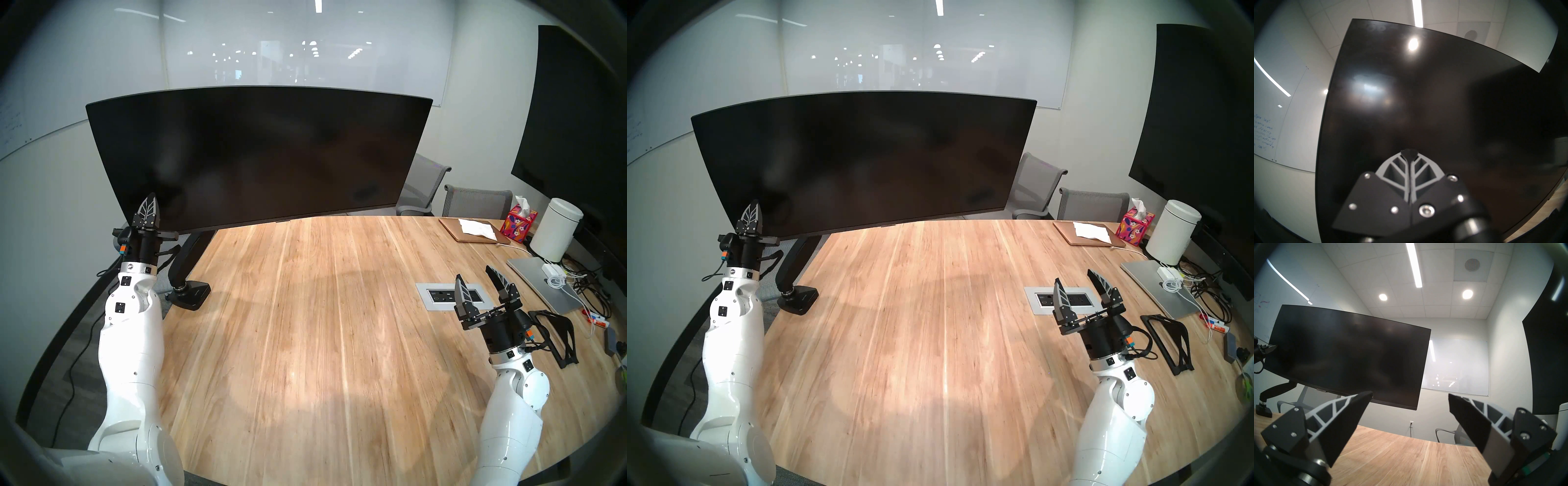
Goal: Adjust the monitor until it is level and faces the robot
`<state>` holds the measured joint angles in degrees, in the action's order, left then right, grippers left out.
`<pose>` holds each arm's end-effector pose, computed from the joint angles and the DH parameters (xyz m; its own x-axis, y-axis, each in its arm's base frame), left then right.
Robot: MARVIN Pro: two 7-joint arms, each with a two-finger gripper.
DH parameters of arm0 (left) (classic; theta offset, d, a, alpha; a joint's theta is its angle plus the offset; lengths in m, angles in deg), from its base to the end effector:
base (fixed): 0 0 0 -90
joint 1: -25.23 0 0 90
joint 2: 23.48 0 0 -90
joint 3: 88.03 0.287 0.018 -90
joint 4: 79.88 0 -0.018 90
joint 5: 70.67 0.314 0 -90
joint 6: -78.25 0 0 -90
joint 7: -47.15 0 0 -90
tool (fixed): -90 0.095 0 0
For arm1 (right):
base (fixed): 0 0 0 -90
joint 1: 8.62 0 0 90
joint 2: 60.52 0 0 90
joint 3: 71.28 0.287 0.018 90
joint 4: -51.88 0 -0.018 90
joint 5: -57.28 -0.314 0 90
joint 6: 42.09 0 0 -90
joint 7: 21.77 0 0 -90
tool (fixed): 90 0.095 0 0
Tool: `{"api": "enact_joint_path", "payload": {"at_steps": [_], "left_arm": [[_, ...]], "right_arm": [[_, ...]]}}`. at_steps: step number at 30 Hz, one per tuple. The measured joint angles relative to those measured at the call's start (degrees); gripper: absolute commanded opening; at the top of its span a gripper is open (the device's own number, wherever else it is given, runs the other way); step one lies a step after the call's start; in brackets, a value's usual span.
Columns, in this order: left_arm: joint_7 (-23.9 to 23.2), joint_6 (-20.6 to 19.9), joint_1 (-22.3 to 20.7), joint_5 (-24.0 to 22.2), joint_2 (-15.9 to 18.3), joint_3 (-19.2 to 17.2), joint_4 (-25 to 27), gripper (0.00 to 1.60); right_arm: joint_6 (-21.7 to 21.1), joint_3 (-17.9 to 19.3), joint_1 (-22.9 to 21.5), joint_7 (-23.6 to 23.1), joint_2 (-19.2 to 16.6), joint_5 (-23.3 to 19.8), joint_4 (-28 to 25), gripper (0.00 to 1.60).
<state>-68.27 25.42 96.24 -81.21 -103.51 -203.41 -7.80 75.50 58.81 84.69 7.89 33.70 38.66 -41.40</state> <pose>0.4586 0.2026 -0.1977 -0.6421 -0.1725 0.7470 0.1273 -0.9848 -0.1180 0.3150 -0.1667 -0.2693 -0.5245 0.0522 0.8498 0.2047 -0.9611 0.1854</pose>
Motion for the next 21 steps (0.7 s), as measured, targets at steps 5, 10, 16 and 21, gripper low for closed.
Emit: {"api": "enact_joint_path", "payload": {"at_steps": [5,10,16,21], "left_arm": [[0.3,0.2,-0.3,0.0,0.0,0.2,-0.3,0.00],[0.6,0.4,-0.5,0.1,0.1,0.4,-0.6,0.00],[0.9,0.6,-0.6,0.1,0.1,0.6,-0.8,0.00],[1.2,0.7,-0.8,0.3,0.2,0.7,-1.0,0.00]], "right_arm": [[0.0,0.0,0.0,0.0,0.0,0.0,0.0,1.60],[0.0,0.0,0.0,0.0,0.0,0.0,0.0,1.60],[0.0,0.0,0.0,0.0,0.0,0.0,0.0,1.60],[0.0,0.0,0.0,0.0,0.0,0.0,0.0,1.60]]}}
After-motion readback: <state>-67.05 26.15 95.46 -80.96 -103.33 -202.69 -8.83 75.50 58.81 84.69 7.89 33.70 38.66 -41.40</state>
